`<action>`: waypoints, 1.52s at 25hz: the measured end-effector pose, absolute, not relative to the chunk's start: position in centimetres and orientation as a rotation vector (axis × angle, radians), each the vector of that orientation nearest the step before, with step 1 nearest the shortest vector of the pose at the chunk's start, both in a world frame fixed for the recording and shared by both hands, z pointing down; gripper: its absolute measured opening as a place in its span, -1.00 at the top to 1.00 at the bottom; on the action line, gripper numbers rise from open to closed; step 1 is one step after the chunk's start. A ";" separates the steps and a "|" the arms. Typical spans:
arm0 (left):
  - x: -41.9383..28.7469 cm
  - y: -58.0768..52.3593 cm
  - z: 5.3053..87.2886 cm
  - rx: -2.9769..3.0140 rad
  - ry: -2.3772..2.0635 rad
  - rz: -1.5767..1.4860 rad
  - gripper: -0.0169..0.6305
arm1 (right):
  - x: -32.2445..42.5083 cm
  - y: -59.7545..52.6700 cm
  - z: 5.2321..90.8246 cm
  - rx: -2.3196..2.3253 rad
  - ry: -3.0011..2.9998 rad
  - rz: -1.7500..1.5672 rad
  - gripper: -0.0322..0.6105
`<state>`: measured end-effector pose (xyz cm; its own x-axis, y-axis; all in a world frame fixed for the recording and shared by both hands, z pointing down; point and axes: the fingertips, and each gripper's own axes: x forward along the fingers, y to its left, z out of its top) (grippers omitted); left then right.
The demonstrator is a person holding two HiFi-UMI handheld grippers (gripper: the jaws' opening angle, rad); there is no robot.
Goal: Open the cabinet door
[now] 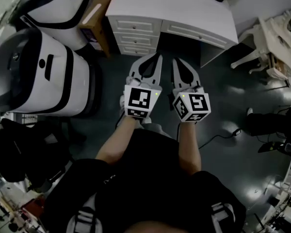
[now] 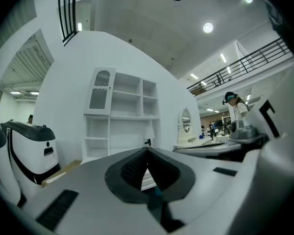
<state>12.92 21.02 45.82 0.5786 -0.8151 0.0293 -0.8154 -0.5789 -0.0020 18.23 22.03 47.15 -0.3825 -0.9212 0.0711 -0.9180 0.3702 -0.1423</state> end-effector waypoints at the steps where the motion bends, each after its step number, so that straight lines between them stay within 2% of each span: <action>1: 12.9 20.9 45.6 2.781 -1.436 0.036 0.92 | 18.3 21.9 46.8 -1.726 2.579 -0.239 0.84; 15: 9.8 16.2 45.5 2.711 -1.477 0.062 0.92 | 15.5 18.3 48.2 -1.654 2.595 -0.330 0.84; 28: 7.2 2.4 45.7 2.678 -1.411 0.032 0.92 | 13.2 4.6 48.0 -1.695 2.584 -0.327 0.84; 38: 6.2 -6.9 42.7 2.717 -1.379 -0.018 0.92 | 11.8 -4.8 45.0 -1.709 2.573 -0.235 0.84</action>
<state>6.19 -6.87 42.70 0.5914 -0.8057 0.0321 -0.8046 -0.5869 0.0901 11.82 -4.75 44.99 -0.3908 -0.9193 0.0473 -0.9126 0.3802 -0.1503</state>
